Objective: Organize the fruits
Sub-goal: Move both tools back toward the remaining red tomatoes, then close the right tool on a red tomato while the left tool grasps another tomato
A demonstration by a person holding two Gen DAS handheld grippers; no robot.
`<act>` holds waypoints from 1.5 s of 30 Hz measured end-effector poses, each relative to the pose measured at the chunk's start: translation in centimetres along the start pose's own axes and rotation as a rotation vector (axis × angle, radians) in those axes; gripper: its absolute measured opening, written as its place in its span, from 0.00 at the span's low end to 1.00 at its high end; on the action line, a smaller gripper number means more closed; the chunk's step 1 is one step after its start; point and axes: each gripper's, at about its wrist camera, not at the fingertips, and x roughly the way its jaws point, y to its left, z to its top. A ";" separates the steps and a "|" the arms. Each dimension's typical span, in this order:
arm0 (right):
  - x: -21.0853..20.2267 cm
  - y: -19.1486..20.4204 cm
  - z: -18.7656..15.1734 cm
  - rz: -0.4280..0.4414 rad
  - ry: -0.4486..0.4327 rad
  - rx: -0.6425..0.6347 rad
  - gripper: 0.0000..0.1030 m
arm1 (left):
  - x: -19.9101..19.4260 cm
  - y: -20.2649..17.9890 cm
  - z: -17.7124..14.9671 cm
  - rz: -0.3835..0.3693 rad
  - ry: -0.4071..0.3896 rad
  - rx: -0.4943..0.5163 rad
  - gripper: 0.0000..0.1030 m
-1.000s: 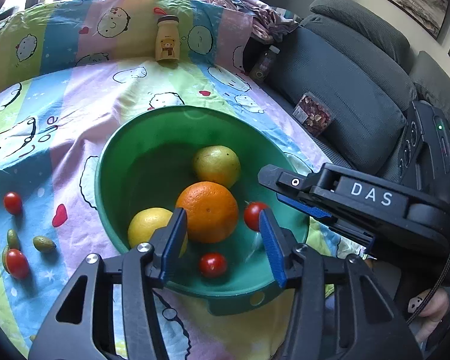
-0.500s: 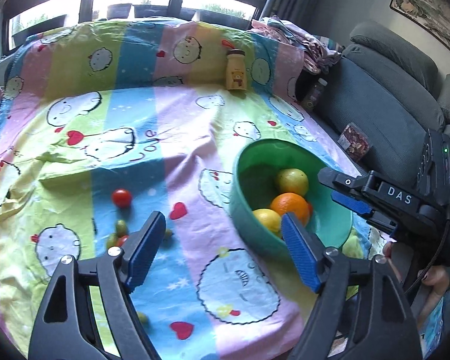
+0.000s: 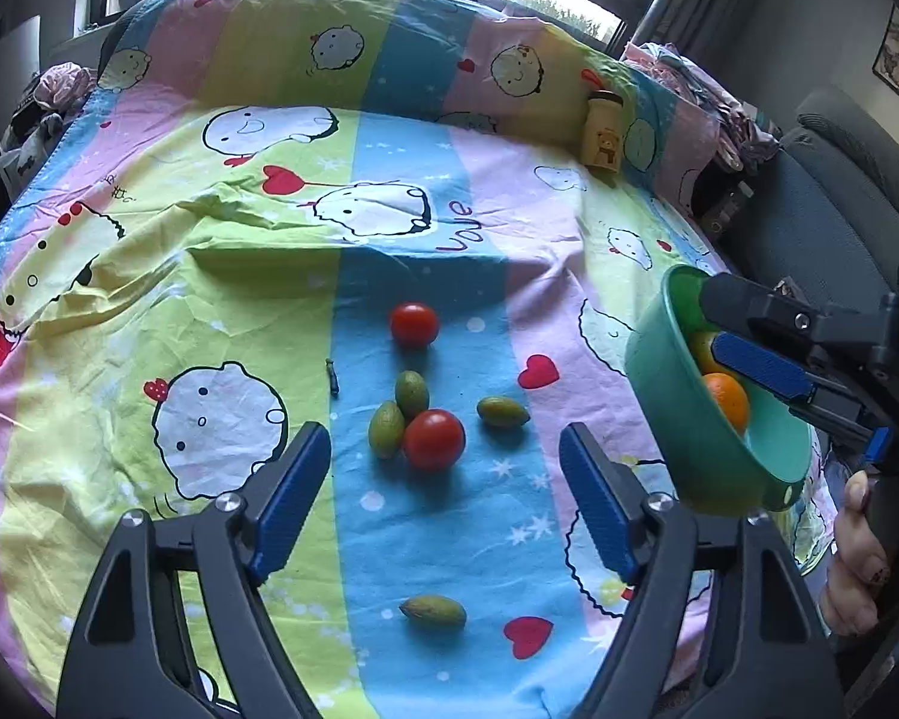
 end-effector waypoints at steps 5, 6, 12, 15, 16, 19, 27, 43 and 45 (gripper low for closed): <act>4.5 1.9 1.2 0.041 0.104 -0.039 0.64 | 1.8 1.1 0.3 0.005 0.030 -0.056 0.64; 5.4 2.3 1.5 0.048 0.123 -0.041 0.64 | 2.2 1.2 0.3 0.001 0.039 -0.069 0.61; 11.1 3.7 2.7 0.029 0.216 -0.094 0.55 | 3.4 1.2 0.2 -0.044 0.096 -0.112 0.52; 13.6 3.7 2.6 -0.020 0.263 -0.110 0.41 | 4.1 1.3 0.2 -0.046 0.119 -0.142 0.50; 14.2 3.6 2.5 -0.030 0.270 -0.108 0.40 | 4.3 1.4 0.2 -0.047 0.128 -0.147 0.49; 15.1 3.5 2.3 -0.042 0.292 -0.121 0.38 | 4.8 1.6 0.3 -0.027 0.141 -0.154 0.47; 16.5 3.2 2.0 -0.035 0.338 -0.120 0.31 | 5.6 2.2 0.5 -0.034 0.161 -0.198 0.42; 16.7 2.8 1.7 0.002 0.344 -0.089 0.29 | 5.4 2.0 0.2 -0.061 0.158 -0.210 0.30; 16.4 2.7 1.7 0.013 0.336 -0.069 0.29 | 5.1 1.7 0.1 -0.051 0.148 -0.199 0.30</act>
